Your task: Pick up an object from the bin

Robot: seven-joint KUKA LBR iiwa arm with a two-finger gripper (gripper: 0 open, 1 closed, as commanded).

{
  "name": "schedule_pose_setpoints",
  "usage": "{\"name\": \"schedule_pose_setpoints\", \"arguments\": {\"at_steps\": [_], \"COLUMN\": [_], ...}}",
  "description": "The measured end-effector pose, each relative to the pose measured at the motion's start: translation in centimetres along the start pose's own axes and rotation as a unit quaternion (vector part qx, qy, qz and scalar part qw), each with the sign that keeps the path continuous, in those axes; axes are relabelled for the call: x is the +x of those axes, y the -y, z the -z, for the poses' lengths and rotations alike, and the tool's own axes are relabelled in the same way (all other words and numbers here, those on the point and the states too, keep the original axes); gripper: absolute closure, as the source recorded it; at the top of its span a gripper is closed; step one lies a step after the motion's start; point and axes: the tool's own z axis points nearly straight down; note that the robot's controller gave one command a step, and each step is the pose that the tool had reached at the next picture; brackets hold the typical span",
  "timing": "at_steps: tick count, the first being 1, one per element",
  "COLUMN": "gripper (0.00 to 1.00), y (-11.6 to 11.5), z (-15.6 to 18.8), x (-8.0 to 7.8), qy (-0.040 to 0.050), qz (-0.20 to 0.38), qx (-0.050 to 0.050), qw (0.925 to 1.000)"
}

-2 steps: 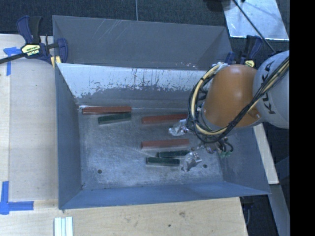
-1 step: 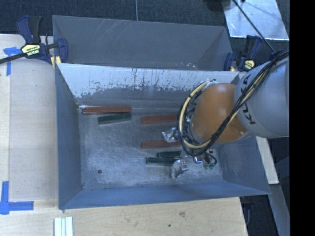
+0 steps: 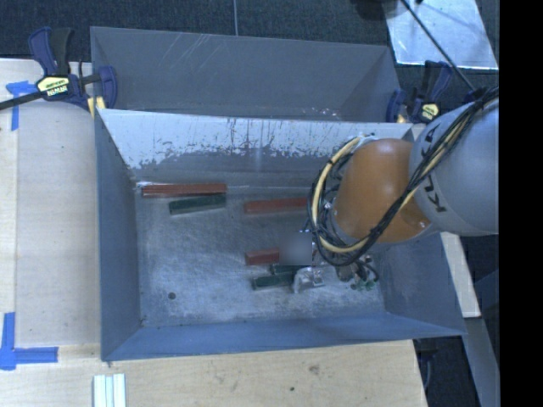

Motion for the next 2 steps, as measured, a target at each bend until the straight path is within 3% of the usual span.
{"name": "schedule_pose_setpoints", "arguments": {"at_steps": [2], "gripper": [1.00], "y": [0.00], "z": [0.18], "x": [0.03], "qy": [-0.0012], "qz": [0.000], "qx": [0.000], "qw": [1.0000]}}
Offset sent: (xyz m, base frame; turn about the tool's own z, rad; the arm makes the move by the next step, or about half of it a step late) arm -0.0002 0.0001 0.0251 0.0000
